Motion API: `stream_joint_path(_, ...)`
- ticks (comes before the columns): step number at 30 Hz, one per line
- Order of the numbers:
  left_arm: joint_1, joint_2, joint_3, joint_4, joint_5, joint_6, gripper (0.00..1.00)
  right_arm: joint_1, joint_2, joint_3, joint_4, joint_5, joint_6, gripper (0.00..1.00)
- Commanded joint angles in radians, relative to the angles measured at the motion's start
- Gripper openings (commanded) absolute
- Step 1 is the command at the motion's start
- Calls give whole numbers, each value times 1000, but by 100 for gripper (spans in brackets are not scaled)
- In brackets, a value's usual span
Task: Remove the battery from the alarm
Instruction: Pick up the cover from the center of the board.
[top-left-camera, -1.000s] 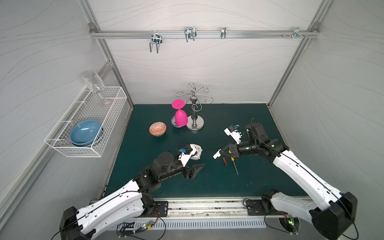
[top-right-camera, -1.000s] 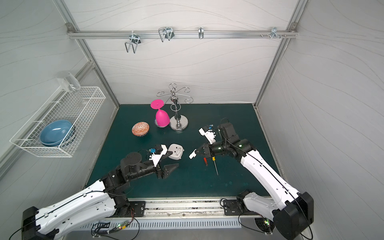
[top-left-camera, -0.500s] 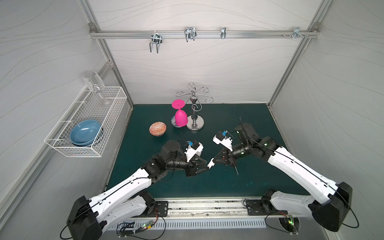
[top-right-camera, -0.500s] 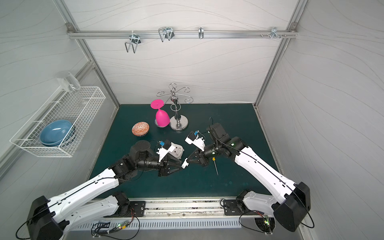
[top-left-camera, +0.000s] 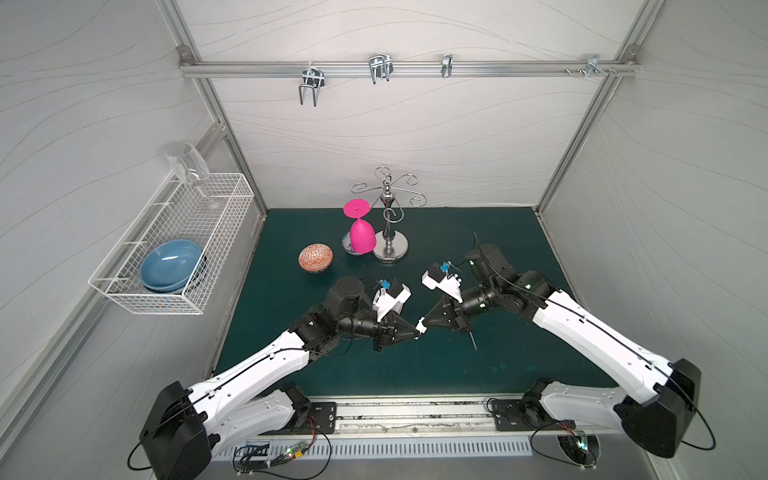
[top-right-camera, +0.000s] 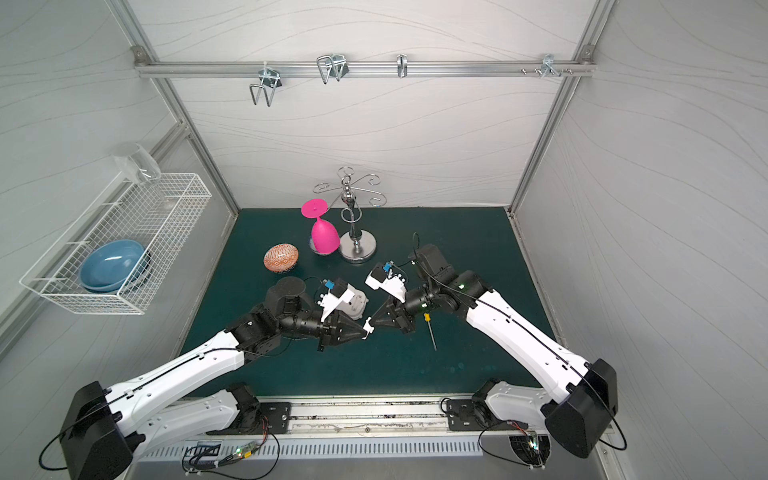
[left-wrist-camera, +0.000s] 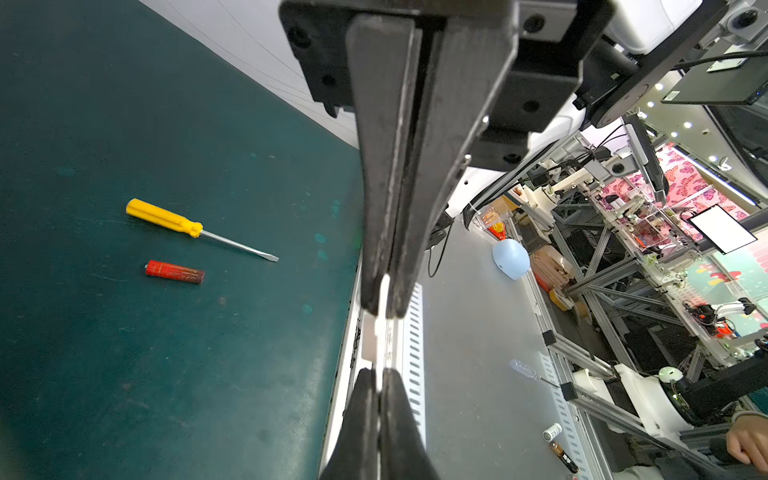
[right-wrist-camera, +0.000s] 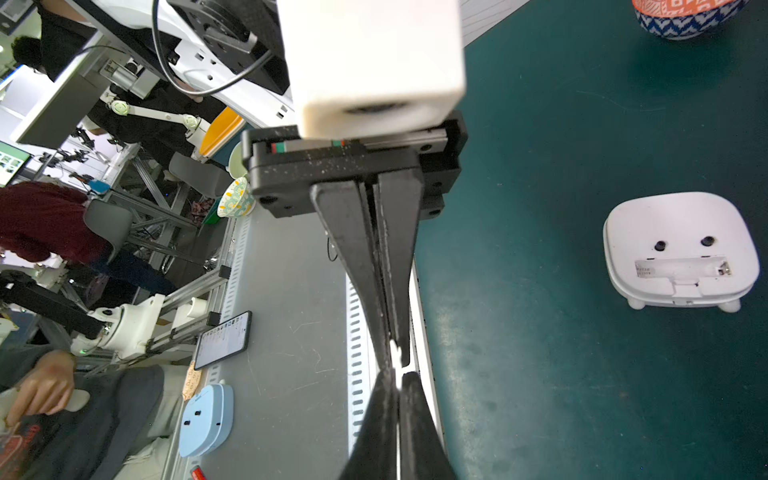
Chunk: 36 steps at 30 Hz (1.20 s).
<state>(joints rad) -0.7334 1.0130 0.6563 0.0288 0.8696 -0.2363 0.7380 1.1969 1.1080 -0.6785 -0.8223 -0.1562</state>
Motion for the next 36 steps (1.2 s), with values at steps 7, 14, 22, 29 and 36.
stream_joint_path(7, -1, -64, -134, 348, -285, -354, 0, -153, -160, -147, 323, 77, 561, 55)
stream_joint_path(14, -1, -80, -313, 628, -464, -782, 0, -86, -177, -320, 623, 154, 964, 56)
stream_joint_path(22, 0, -88, -310, 590, -467, -827, 0, -5, -39, -343, 770, 203, 1100, 44)
stream_joint_path(29, -1, -72, -306, 604, -451, -830, 0, 23, 37, -309, 788, 200, 1106, 34)
stream_joint_path(36, -1, -58, -307, 615, -450, -838, 0, 26, 53, -310, 792, 204, 1115, 22)
